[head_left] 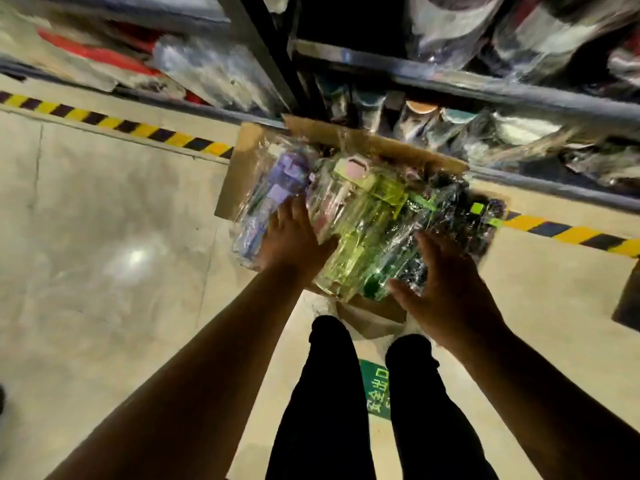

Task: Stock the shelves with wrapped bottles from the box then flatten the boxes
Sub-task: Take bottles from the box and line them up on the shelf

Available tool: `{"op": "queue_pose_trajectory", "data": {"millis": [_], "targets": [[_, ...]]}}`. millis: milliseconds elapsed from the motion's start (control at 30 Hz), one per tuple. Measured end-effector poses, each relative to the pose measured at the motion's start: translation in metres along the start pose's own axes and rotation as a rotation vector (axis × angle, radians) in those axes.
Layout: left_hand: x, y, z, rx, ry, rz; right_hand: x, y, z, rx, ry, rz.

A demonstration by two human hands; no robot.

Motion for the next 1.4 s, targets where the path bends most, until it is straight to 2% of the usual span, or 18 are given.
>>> {"op": "queue_pose_trajectory", "data": {"millis": [133, 200, 533, 667, 933, 1100, 1400], "targets": [[0.007, 0.038, -0.027, 0.069, 0.048, 0.026, -0.01, 0.041, -0.031, -0.006, 0.084, -0.142], [0.006, 0.044, -0.032, 0.041, 0.059, 0.103, -0.012, 0.058, -0.042, -0.017, 0.131, -0.18], [0.031, 0.013, -0.016, -0.033, 0.046, 0.315, 0.0, 0.089, -0.068, -0.099, 0.366, -0.488], [0.061, -0.002, -0.01, -0.052, 0.038, 0.351, 0.013, 0.112, -0.081, -0.136, 0.556, -0.637], [0.108, 0.009, -0.009, -0.055, -0.033, 0.497, 0.02, 0.146, -0.109, -0.247, 0.803, -0.738], [0.107, 0.018, -0.005, -0.04, 0.007, 0.563, 0.002, 0.148, -0.114, -0.435, 0.768, -0.75], [0.085, -0.028, 0.026, -0.007, 0.058, 0.669, 0.025, 0.118, -0.048, -0.409, 0.608, -0.875]]}}
Point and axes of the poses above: each hand's wrist, its own z-axis away from the middle knuckle, its own y-axis out of the palm, x = y × z, the point moved 9 cm from there along -z, towards the middle knuckle, and after that the axes turned 1 degree about z, right-handed, at the moved point
